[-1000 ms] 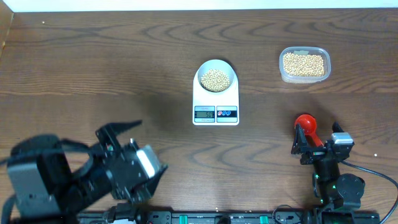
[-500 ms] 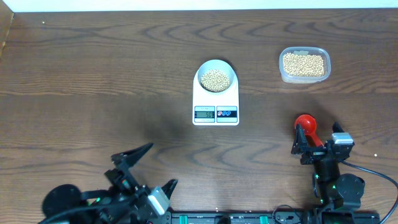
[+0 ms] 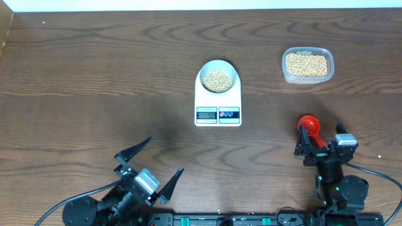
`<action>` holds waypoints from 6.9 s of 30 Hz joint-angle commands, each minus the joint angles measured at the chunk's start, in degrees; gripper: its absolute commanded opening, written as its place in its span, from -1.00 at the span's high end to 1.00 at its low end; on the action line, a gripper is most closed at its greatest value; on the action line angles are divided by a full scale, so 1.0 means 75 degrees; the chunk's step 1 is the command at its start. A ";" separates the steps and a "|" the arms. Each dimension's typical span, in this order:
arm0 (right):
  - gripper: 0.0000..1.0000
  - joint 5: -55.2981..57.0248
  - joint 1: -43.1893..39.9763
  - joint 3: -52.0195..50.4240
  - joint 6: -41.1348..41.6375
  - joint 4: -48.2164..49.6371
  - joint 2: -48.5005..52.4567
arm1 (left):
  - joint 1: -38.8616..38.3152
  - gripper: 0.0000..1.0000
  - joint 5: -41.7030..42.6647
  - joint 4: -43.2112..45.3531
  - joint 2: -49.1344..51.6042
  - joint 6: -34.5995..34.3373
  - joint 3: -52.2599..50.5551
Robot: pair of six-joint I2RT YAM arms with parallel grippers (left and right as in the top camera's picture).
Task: Scoop item into bowl and weigh 50g on scale
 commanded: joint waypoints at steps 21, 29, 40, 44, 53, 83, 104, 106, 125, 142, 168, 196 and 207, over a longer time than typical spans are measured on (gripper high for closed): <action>-0.99 0.0055 0.0044 -0.0015 -0.0102 -0.0032 -0.0050 | 0.0032 -0.96 -0.2244 0.1169 -0.0644 -0.2349 -0.1437; -0.99 0.0055 0.0044 -0.0012 -0.0102 -0.0032 -0.0050 | 0.0032 -0.96 -0.2442 0.1696 -0.0647 -0.2352 -0.2206; -0.99 0.0055 0.0044 -0.0015 -0.0102 -0.0032 -0.0050 | 0.0023 -0.96 -0.2783 0.2157 -0.0647 -0.2352 -0.2862; -0.99 0.0055 0.0044 -0.0015 -0.0102 -0.0032 -0.0050 | 0.0023 -0.96 -0.2815 0.2465 -0.0647 -0.2349 -0.3182; -0.99 0.0055 0.0044 -0.0015 -0.0099 -0.0032 -0.0050 | 0.0012 -0.96 -0.3048 0.3057 -0.0650 -0.2346 -0.3713; -0.98 0.0055 0.0044 -0.0012 -0.0102 -0.0032 -0.0050 | 0.0009 -0.96 -0.3270 0.3654 -0.0650 -0.2346 -0.4246; -0.98 0.0055 0.0044 -0.0012 -0.0102 -0.0032 -0.0050 | 0.0009 -0.96 -0.4077 0.3599 -0.0650 -0.3066 -0.4246; -0.99 0.0055 0.0044 -0.0012 -0.0102 -0.0032 -0.0050 | 0.0012 -0.96 -0.4077 0.3599 -0.0650 -0.3066 -0.4246; -0.99 0.0055 0.0044 -0.0012 -0.0102 -0.0032 -0.0050 | 0.0017 -0.96 -0.4567 0.3590 -0.0650 -0.3433 -0.4249; -0.99 0.0055 0.0044 -0.0015 -0.0102 -0.0032 -0.0050 | 0.0009 -0.96 -0.5869 0.3480 -0.0650 -0.5237 -0.4249; -0.99 0.0055 0.0044 -0.0012 -0.0102 -0.0032 -0.0050 | -0.0641 -0.96 -0.5898 0.3474 -0.0650 -0.4077 -0.4249; -0.98 0.0055 0.0044 -0.0012 -0.0102 -0.0032 -0.0050 | -0.0641 -0.96 -0.5814 0.3509 -0.0650 -0.4051 -0.4249; -0.99 0.0055 0.0044 -0.0015 -0.0102 -0.0032 -0.0050 | -0.0641 -0.96 -0.5814 0.3509 -0.0650 -0.4051 -0.4249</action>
